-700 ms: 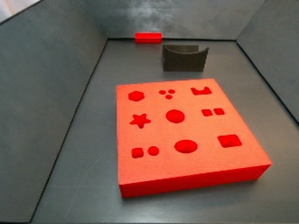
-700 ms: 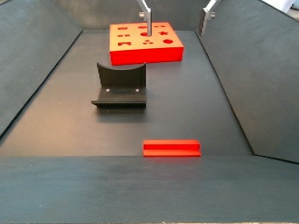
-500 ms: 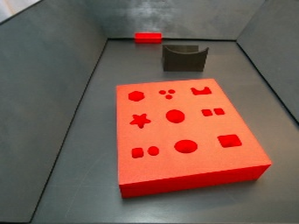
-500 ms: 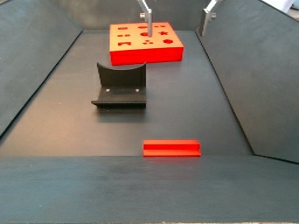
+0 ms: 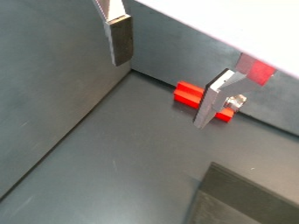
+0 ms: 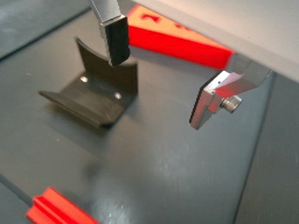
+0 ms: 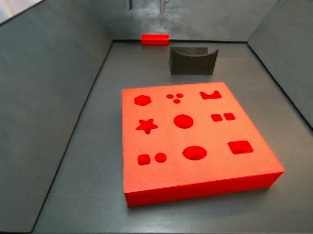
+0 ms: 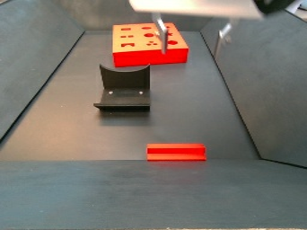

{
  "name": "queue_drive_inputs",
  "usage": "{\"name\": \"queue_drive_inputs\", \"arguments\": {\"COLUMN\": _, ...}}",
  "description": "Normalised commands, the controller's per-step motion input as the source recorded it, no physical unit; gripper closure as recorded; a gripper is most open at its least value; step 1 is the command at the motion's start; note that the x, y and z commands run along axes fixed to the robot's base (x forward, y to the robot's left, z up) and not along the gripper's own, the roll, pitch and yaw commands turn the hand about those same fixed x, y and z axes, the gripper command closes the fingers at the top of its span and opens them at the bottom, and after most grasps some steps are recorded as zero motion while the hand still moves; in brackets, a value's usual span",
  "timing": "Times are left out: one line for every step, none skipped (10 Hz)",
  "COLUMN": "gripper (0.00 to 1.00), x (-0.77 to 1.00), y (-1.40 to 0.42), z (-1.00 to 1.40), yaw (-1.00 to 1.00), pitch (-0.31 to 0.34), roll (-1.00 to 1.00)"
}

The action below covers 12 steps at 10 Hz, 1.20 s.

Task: Pick up the star object. Move up. Place the star object on the fixture. Regrasp the star object. Move to above the board. Insert the star object.
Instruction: Pick up the star object.

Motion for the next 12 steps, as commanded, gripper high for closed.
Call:
{"name": "queue_drive_inputs", "arguments": {"gripper": 0.00, "x": -0.27, "y": 0.34, "z": -0.55, "yaw": -0.61, "pitch": -0.051, "roll": 0.00}}
{"name": "queue_drive_inputs", "arguments": {"gripper": 0.00, "x": -0.28, "y": 0.39, "z": -0.55, "yaw": -0.56, "pitch": -0.051, "roll": 0.00}}
{"name": "queue_drive_inputs", "arguments": {"gripper": 0.00, "x": -0.22, "y": 0.39, "z": -0.60, "yaw": -0.57, "pitch": -0.037, "roll": 0.00}}
{"name": "queue_drive_inputs", "arguments": {"gripper": 0.00, "x": -0.06, "y": 0.40, "z": -0.62, "yaw": -0.59, "pitch": -0.021, "roll": 0.00}}
{"name": "queue_drive_inputs", "arguments": {"gripper": 0.00, "x": 0.01, "y": 0.39, "z": -0.50, "yaw": -0.60, "pitch": -0.024, "roll": 0.00}}
{"name": "queue_drive_inputs", "arguments": {"gripper": 0.00, "x": 0.33, "y": 0.44, "z": 0.00, "yaw": -0.33, "pitch": 0.013, "roll": -0.16}}
{"name": "queue_drive_inputs", "arguments": {"gripper": 0.00, "x": 0.05, "y": -0.09, "z": -0.18, "yaw": 0.00, "pitch": 0.000, "roll": 0.02}}
{"name": "queue_drive_inputs", "arguments": {"gripper": 0.00, "x": 0.38, "y": 0.20, "z": -0.30, "yaw": -0.71, "pitch": 0.014, "roll": -0.03}}
{"name": "queue_drive_inputs", "arguments": {"gripper": 0.00, "x": 0.29, "y": 0.17, "z": -0.35, "yaw": -0.80, "pitch": 0.000, "roll": 0.00}}
{"name": "queue_drive_inputs", "arguments": {"gripper": 0.00, "x": 0.31, "y": 0.21, "z": -0.27, "yaw": -0.77, "pitch": 0.000, "roll": 0.00}}
{"name": "queue_drive_inputs", "arguments": {"gripper": 0.00, "x": 0.41, "y": 0.38, "z": -0.27, "yaw": -0.58, "pitch": 0.000, "roll": 0.00}}
{"name": "queue_drive_inputs", "arguments": {"gripper": 0.00, "x": 0.55, "y": 0.43, "z": -0.24, "yaw": -0.51, "pitch": 0.013, "roll": 0.00}}
